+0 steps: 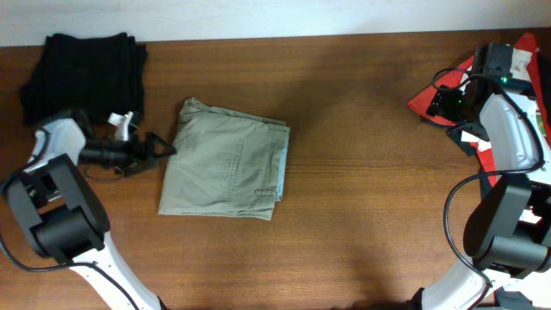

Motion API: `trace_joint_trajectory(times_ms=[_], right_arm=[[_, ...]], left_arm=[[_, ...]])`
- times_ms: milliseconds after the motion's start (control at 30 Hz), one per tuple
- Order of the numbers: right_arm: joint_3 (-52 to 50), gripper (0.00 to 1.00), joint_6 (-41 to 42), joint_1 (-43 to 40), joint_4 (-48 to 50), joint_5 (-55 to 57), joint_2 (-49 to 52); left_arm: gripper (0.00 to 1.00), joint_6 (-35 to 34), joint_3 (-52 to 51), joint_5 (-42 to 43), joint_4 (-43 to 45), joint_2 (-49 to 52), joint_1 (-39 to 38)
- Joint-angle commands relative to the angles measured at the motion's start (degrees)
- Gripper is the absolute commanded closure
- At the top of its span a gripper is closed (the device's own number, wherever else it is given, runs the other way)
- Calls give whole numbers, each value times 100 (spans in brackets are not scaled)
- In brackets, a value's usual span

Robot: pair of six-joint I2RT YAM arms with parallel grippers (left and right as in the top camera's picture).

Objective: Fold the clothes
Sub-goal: 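Grasp the folded pants' left edge with the left gripper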

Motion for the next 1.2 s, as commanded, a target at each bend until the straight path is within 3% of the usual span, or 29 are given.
trace_joint_trajectory(times_ms=[0,367,433,600,667,700,967,1167], right_arm=[[85,1,61,-4,0,48,9],[85,1,61,-7,0,48,9],[85,1,61,-7,0,48,9],[85,1,61,-7,0,48,9],[85,1,61,-7,0,48,9],[85,1,61,-7,0,48,9],[85,1,61,-7,0,48,7],[85,1,61,-7,0,48,9]], left_arm=[[1,129,-372,273,238,-24,-262],[1,-323,-507,-374,518,-15,-874],[37,-323,-507,-374,693,-15,-953],[72,-330,-507,-372,966,-15,-1014],[95,-503,-505,-372,1121,-15,-1014],[99,-656,-501,-372,1250,-15,-1014],[99,-1038,151,-409,1974,-15,-1014],[99,-1681,1154,-1261,2238,-15,-1016]])
